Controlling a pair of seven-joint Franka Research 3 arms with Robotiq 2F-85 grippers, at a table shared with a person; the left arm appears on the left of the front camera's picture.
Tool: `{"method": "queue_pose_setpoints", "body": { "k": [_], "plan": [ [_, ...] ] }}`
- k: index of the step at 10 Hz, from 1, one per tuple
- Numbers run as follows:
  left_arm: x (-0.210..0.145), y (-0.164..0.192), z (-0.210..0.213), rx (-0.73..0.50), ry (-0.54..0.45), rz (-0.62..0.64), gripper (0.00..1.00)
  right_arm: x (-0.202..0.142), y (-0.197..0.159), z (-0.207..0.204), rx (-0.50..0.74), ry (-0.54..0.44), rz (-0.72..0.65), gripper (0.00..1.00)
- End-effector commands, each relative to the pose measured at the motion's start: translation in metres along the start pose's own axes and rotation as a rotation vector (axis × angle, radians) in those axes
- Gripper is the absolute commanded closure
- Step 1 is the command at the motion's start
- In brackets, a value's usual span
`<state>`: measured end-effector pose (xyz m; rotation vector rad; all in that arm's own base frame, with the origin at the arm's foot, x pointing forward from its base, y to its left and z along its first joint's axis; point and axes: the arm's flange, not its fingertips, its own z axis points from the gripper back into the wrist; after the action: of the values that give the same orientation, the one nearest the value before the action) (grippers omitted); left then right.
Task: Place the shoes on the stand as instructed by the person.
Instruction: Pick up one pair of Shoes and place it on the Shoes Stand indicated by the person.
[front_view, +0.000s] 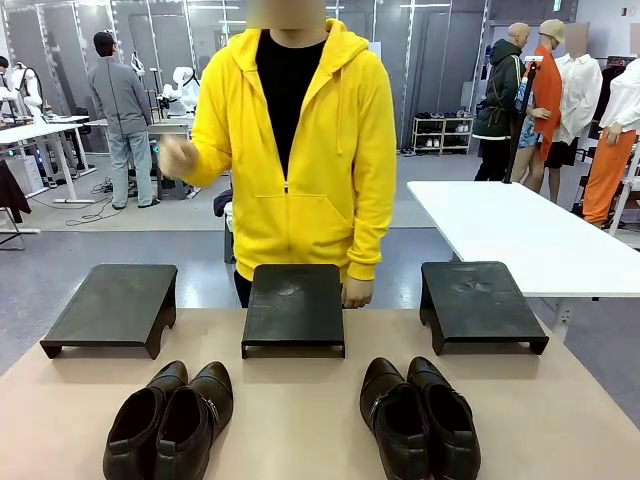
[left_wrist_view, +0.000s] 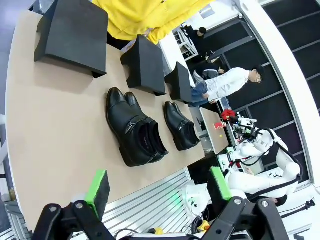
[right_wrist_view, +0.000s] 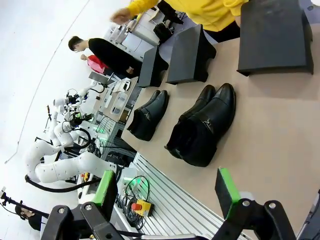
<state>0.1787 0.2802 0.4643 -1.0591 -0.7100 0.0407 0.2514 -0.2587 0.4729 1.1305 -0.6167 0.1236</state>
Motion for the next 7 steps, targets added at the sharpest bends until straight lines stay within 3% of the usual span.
{"method": "queue_pose_setpoints", "body": {
  "k": [1,7],
  "plan": [
    [0.0000,0.0005,0.0011,-0.018,-0.002,-0.024,0.00,0.0018,0.0004,0.0028,0.011,0.001,0.013,0.00],
    [0.0000,0.0005,0.0011,-0.018,-0.002,-0.024,0.00,0.0018,0.0004,0.0028,0.011,0.001,0.013,0.00]
  ]
}}
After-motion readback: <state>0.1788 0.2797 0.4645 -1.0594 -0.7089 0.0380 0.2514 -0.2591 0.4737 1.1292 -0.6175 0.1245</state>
